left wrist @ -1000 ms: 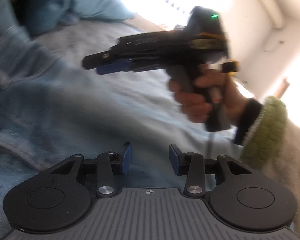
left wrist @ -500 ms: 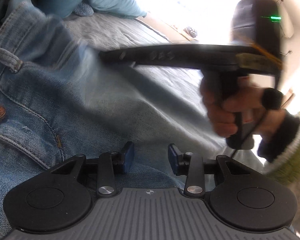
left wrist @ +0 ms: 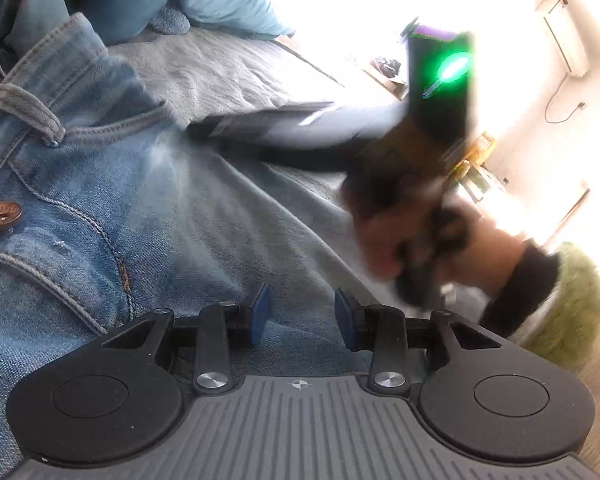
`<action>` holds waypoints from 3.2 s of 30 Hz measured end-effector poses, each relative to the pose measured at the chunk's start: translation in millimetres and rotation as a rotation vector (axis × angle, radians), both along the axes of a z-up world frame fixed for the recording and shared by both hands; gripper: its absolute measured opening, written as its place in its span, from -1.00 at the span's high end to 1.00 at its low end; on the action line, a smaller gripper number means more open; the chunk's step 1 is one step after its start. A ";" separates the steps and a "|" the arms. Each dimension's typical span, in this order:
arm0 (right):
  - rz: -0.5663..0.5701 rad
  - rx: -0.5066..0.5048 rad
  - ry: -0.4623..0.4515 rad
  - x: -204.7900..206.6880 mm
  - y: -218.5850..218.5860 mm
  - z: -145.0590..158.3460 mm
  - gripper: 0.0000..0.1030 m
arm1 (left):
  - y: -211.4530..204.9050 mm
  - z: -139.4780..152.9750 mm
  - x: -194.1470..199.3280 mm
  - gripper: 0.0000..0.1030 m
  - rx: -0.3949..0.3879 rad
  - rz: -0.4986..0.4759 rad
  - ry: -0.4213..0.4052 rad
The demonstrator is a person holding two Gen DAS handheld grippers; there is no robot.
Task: Fold clothes
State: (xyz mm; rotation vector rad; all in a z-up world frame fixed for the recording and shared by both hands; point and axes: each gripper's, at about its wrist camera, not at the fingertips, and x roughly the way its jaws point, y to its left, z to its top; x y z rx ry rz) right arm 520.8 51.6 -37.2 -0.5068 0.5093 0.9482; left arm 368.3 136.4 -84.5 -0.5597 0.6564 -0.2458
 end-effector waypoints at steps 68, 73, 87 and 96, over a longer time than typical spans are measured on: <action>-0.261 -0.229 0.170 -53.6 -254.0 10.1 0.86 | -45.6 20.8 -7.3 0.16 0.069 -0.098 -0.059; -0.298 -0.349 -0.192 -70.4 -239.5 24.3 0.93 | -51.1 22.4 -9.1 0.16 0.108 -0.094 -0.064; -0.523 -0.081 0.112 10.2 -290.8 19.8 0.23 | -52.8 20.9 -9.5 0.16 0.135 -0.103 -0.061; -0.877 0.098 0.095 -41.8 -449.5 97.1 0.19 | -50.1 29.6 -15.4 0.15 0.108 -0.092 -0.107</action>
